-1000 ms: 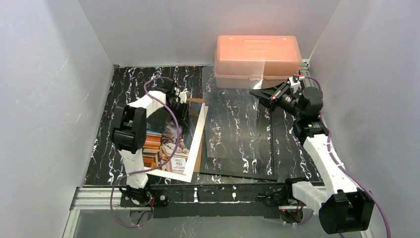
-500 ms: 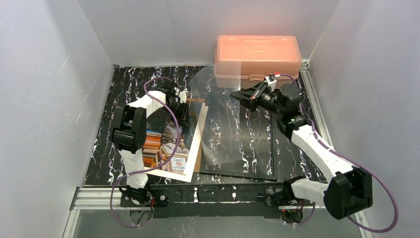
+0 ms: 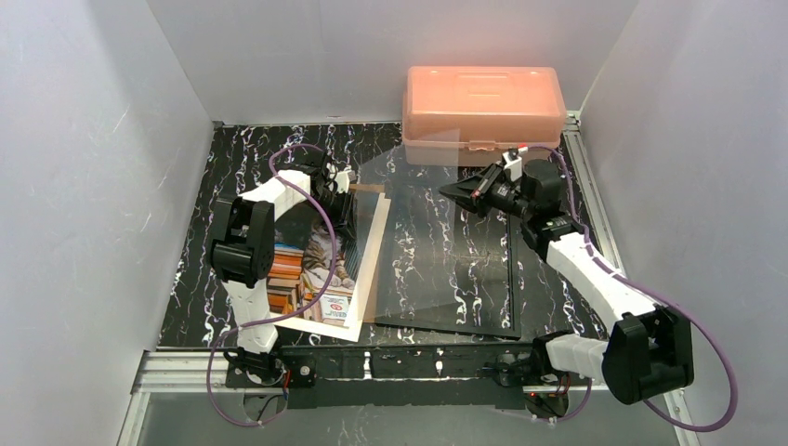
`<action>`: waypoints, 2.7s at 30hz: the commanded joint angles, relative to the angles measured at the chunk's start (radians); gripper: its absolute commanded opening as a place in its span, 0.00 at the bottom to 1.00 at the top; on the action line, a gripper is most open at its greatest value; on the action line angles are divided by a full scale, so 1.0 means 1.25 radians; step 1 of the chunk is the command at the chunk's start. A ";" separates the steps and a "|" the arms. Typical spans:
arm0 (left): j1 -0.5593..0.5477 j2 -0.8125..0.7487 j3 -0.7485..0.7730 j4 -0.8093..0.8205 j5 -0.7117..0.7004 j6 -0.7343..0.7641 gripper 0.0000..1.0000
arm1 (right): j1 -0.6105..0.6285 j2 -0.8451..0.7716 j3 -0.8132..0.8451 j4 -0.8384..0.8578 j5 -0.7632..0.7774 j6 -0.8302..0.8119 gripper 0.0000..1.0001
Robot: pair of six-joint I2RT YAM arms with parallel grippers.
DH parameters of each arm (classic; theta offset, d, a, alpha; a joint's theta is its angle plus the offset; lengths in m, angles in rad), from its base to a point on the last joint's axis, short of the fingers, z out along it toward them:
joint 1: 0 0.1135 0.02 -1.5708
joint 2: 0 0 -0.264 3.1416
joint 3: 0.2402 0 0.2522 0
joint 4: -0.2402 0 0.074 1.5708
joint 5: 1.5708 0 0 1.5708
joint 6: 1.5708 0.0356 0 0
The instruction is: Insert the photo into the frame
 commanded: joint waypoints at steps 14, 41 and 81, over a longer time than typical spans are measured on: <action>0.001 -0.040 -0.006 -0.015 0.030 0.015 0.23 | -0.159 0.201 0.236 -0.583 -0.048 -0.692 0.01; -0.028 -0.039 -0.012 -0.009 0.032 0.007 0.23 | -0.169 0.118 0.093 -0.548 0.288 -0.755 0.01; -0.033 -0.006 0.008 -0.006 0.020 0.010 0.22 | -0.173 -0.085 -0.079 -0.284 0.201 -0.785 0.01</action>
